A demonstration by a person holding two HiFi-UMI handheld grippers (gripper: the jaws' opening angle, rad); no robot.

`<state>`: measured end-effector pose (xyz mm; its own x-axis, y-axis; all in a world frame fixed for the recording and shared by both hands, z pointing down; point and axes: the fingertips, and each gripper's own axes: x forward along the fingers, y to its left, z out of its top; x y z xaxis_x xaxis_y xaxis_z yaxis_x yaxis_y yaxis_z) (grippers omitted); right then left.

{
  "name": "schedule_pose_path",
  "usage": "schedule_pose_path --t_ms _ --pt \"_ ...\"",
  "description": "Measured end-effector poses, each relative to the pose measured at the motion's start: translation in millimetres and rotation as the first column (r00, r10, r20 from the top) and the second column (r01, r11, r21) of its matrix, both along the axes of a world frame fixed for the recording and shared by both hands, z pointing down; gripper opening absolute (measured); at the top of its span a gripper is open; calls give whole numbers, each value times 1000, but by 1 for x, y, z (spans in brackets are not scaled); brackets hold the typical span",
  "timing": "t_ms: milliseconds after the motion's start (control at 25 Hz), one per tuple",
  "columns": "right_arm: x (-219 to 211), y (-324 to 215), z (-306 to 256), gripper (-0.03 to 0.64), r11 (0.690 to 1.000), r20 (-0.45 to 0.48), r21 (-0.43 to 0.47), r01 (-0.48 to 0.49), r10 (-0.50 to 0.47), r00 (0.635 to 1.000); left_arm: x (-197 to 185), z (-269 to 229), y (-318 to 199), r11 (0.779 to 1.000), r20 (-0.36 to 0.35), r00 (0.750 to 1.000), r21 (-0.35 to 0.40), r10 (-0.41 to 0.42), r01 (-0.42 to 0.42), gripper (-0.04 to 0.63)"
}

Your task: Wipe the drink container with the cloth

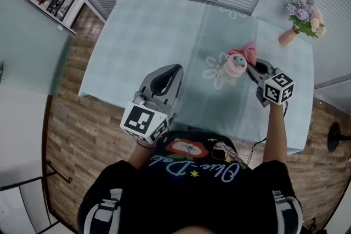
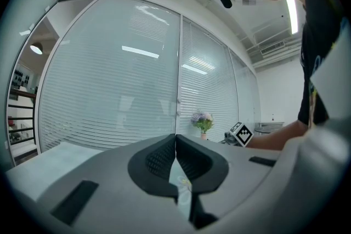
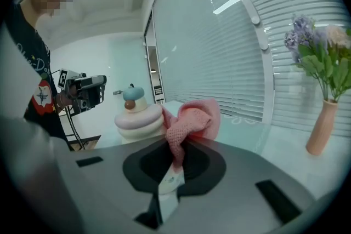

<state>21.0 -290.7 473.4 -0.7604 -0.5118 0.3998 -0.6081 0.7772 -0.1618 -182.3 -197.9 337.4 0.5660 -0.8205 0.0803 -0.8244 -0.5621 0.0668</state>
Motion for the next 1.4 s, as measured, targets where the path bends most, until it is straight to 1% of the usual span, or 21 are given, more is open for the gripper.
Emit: schedule_pose_path --t_ms 200,640,880,1160,1280,1400 --pt "3 1 16 17 999 -1 -37 -15 15 1000 -1 2 -1 1000 1 1000 -5 -3 3 5" --pt "7 3 51 17 994 -49 -105 -41 36 998 -3 5 -3 1000 8 1000 -17 -7 7 5" --pt "8 3 67 17 989 -67 -135 -62 53 996 -6 5 -5 1000 11 1000 -15 -15 15 5" --pt "7 6 79 17 984 -111 -157 -80 63 992 -7 6 -8 1000 7 1000 -19 -16 16 5" --pt "10 4 78 17 982 -119 -150 -115 98 988 -6 6 -9 1000 5 1000 -20 -10 10 5" --pt "23 -1 70 17 968 -118 -128 -214 199 973 -3 8 -11 1000 1 1000 -23 3 -2 5"
